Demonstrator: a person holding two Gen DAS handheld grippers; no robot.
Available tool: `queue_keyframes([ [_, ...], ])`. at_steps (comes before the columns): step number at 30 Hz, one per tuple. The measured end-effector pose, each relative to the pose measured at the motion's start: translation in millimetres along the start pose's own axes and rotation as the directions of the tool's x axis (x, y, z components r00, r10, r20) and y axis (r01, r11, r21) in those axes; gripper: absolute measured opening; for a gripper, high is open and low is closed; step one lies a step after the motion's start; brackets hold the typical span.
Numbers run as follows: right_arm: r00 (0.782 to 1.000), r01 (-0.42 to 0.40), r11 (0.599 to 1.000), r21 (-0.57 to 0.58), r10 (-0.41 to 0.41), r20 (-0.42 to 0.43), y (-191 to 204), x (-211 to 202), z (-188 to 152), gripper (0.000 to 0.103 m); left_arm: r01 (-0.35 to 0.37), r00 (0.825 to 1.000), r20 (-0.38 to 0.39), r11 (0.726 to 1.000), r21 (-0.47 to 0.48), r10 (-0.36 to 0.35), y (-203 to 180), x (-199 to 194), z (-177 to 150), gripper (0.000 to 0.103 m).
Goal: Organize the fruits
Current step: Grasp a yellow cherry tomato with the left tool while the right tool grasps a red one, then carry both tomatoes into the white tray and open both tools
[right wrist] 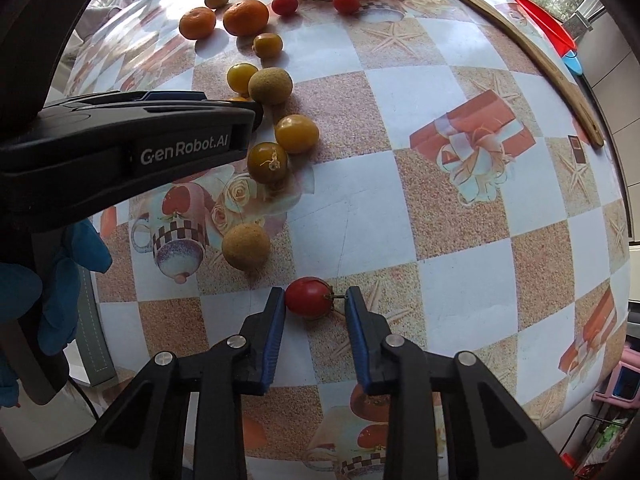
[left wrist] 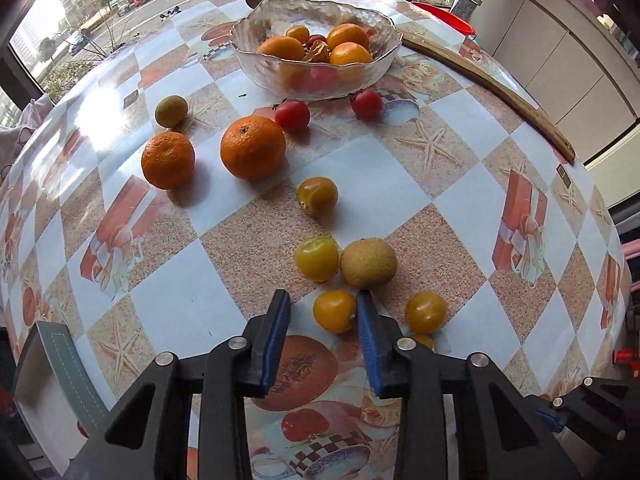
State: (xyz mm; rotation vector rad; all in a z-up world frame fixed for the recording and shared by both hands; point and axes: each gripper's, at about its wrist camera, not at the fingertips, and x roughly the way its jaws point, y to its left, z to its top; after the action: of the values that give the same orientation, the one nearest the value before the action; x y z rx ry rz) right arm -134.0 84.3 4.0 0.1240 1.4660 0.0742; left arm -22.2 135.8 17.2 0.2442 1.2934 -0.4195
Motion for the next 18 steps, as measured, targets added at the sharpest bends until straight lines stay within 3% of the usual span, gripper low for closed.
queue_keyframes([
  [9, 0.997, -0.076, 0.993, 0.095, 0.075, 0.007, -29, -14, 11, 0.032, 0.073, 0.997, 0.000, 0.993, -0.097, -0.073, 15, -21, -16, 0.023],
  [18, 0.996, -0.085, 0.993, 0.085, 0.083, 0.019, -28, -36, 3, 0.032, 0.067, 0.997, 0.045, 0.985, -0.157, -0.061, 51, -53, -35, 0.023],
])
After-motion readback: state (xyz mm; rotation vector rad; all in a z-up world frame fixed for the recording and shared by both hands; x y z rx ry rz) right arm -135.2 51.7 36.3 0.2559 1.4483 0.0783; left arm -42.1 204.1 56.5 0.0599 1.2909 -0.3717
